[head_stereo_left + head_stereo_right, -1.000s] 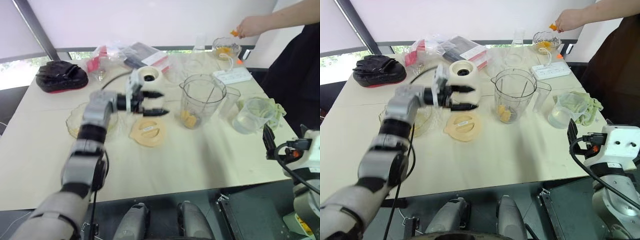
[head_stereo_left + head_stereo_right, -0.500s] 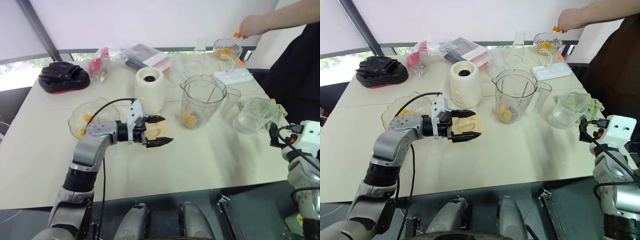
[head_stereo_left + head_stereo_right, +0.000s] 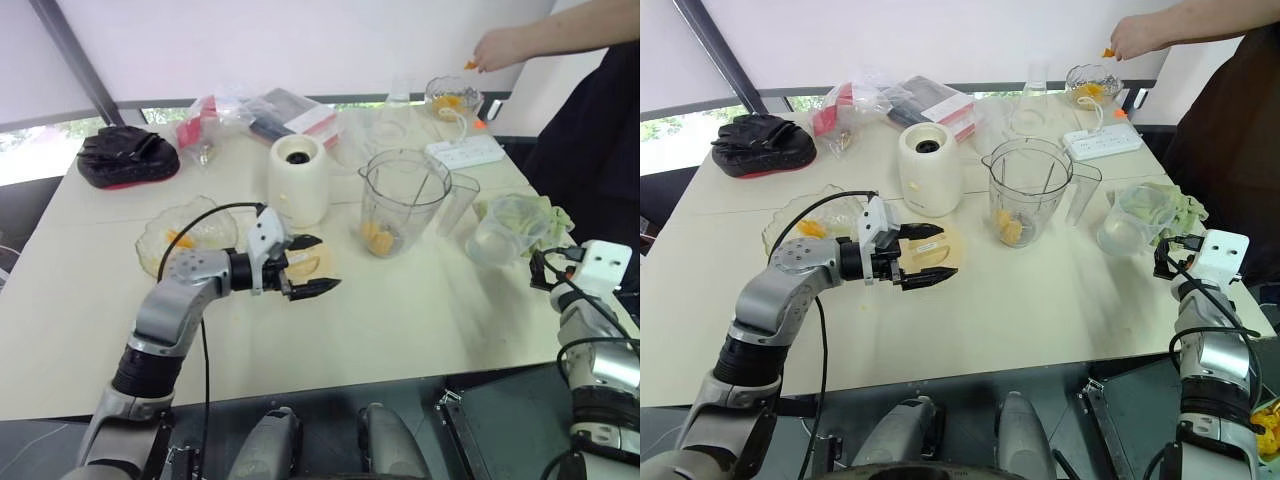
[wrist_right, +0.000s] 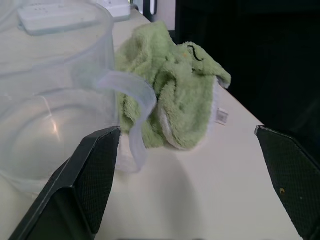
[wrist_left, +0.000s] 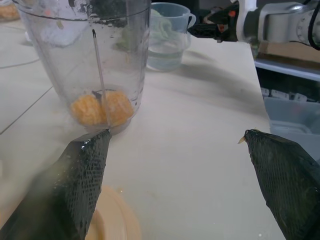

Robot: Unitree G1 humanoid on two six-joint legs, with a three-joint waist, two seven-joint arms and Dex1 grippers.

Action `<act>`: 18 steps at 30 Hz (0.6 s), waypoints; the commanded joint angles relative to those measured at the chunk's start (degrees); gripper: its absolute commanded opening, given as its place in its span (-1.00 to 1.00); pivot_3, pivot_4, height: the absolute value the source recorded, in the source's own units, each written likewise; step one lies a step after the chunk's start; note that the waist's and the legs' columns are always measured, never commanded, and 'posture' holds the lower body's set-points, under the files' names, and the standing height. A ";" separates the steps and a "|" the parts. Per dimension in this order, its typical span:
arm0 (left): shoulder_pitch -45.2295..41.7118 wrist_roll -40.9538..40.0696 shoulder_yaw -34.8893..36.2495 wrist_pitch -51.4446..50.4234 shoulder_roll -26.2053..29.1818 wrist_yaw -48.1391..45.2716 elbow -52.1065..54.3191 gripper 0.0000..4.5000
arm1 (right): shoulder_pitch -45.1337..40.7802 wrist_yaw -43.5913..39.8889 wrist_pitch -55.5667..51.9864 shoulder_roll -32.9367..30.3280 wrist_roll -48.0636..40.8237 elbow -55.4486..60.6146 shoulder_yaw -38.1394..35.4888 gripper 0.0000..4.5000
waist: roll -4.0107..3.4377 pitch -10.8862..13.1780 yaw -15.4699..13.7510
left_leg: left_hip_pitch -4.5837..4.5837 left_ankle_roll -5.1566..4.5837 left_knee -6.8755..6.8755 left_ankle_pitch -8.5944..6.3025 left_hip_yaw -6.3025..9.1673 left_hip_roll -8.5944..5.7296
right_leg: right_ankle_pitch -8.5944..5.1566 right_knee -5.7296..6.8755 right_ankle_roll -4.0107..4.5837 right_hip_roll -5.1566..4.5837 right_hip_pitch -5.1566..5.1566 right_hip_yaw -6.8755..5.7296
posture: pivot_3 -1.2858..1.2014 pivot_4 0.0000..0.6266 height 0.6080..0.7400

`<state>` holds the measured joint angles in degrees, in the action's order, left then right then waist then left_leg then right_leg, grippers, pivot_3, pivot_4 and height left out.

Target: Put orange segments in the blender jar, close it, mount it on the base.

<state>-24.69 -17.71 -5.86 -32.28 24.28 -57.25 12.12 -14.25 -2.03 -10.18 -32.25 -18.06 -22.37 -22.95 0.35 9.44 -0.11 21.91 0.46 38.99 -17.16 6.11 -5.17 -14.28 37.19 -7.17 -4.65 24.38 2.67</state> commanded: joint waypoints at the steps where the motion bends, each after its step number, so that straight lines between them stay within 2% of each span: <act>1: 0.13 -1.91 0.60 0.03 1.05 0.62 1.75 0.98 | -2.17 -0.47 2.42 0.22 1.26 -1.50 -0.87 1.00 | -0.01 0.00 0.02 | 0.00 0.00 0.00 0.00 0.00 0.00 | 0.00 0.00 0.00 0.00 0.00 0.00 | 0.03 -0.52 1.00; 12: 3.22 -7.66 0.68 -1.06 4.97 -2.22 5.55 0.98 | -7.07 -1.32 6.26 -0.59 3.40 -9.24 -1.08 1.00 | -0.05 0.02 0.92 | -0.01 0.01 -0.08 0.00 0.01 0.00 | 0.00 -0.01 0.00 -0.01 0.01 0.01 | 0.03 -0.52 1.00; 18: 3.22 -8.09 0.17 -0.21 7.54 -3.52 5.26 0.98 | -8.69 -1.50 7.79 -0.50 4.15 -11.84 -0.98 1.00 | -0.07 0.03 0.89 | -0.01 0.00 -0.08 0.00 0.02 0.00 | 0.00 -0.02 0.00 -0.01 0.01 0.01 | 0.03 -0.52 1.00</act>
<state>-21.02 -24.53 -5.89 -33.35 31.41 -60.30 16.01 -21.62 -3.51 -4.22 -32.14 -14.26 -34.13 -23.01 0.29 9.47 0.78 21.90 0.46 38.91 -17.16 6.12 -5.17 -14.28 37.16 -7.16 -4.65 24.39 2.68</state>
